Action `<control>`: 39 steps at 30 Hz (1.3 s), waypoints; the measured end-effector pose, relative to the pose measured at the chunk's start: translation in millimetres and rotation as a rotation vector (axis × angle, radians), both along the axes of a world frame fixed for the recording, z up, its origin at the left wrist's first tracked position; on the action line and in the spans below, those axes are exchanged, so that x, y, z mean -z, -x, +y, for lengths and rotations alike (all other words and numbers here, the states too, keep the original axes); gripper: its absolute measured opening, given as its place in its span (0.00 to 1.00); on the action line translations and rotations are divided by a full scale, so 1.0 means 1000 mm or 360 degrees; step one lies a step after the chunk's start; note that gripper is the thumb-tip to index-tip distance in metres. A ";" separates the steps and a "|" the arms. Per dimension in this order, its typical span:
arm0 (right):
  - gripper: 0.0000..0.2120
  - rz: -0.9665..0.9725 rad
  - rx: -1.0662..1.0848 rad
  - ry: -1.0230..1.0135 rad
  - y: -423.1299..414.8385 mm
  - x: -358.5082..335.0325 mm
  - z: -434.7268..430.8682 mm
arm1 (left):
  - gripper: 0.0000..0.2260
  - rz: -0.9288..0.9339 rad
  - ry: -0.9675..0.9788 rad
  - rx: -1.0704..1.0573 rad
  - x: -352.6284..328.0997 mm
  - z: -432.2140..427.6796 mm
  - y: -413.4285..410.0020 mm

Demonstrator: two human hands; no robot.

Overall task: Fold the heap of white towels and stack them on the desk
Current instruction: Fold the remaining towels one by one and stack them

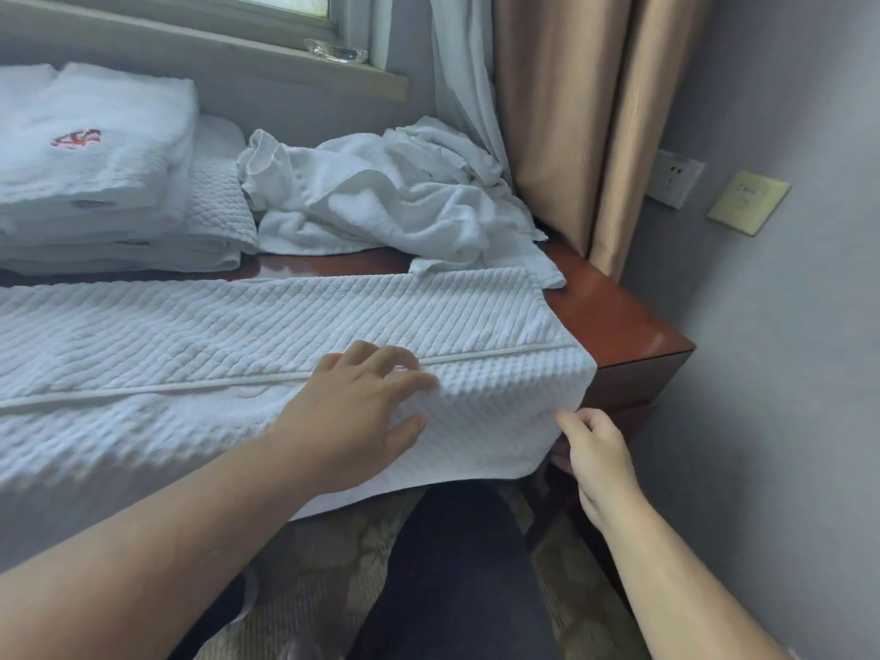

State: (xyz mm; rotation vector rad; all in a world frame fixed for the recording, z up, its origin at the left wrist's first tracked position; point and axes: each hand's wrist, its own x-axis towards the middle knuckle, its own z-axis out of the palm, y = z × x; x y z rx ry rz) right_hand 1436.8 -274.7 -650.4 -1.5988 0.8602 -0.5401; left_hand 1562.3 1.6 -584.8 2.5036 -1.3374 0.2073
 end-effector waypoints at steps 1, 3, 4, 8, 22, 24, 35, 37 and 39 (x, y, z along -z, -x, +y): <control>0.19 -0.0038 -0.0050 -0.0072 0.001 -0.001 0.003 | 0.21 -0.0003 -0.0002 -0.0001 0.000 0.000 0.000; 0.19 -0.0036 -0.0121 -0.0164 0.003 0.000 0.006 | 0.21 -0.0005 -0.0009 -0.0007 0.001 0.000 0.000; 0.21 -0.0026 -0.0147 -0.0251 0.004 0.000 0.006 | 0.21 -0.0009 -0.0012 -0.0011 0.001 0.000 0.000; 0.24 -0.0195 -0.0448 -0.1001 0.014 -0.001 0.004 | 0.21 -0.0004 -0.0022 -0.0016 0.002 0.000 0.000; 0.19 -0.0247 0.0358 0.0064 0.023 -0.020 0.026 | 0.20 0.0004 -0.0036 -0.0031 -0.002 0.001 0.003; 0.17 -0.0377 0.0307 0.0250 0.021 -0.033 0.031 | 0.18 0.0053 -0.0026 -0.0027 -0.003 0.000 0.004; 0.15 -0.1011 -0.0361 -0.0867 -0.027 -0.102 0.016 | 0.16 0.0518 0.0115 -0.0073 -0.032 0.002 0.020; 0.21 -0.0979 -0.0489 -0.0906 -0.033 -0.108 0.010 | 0.18 0.0619 0.0198 -0.0225 -0.038 0.001 0.017; 0.27 -0.0884 -0.0625 -0.0804 -0.038 -0.112 0.007 | 0.19 0.0652 0.0266 -0.0320 -0.045 0.002 0.008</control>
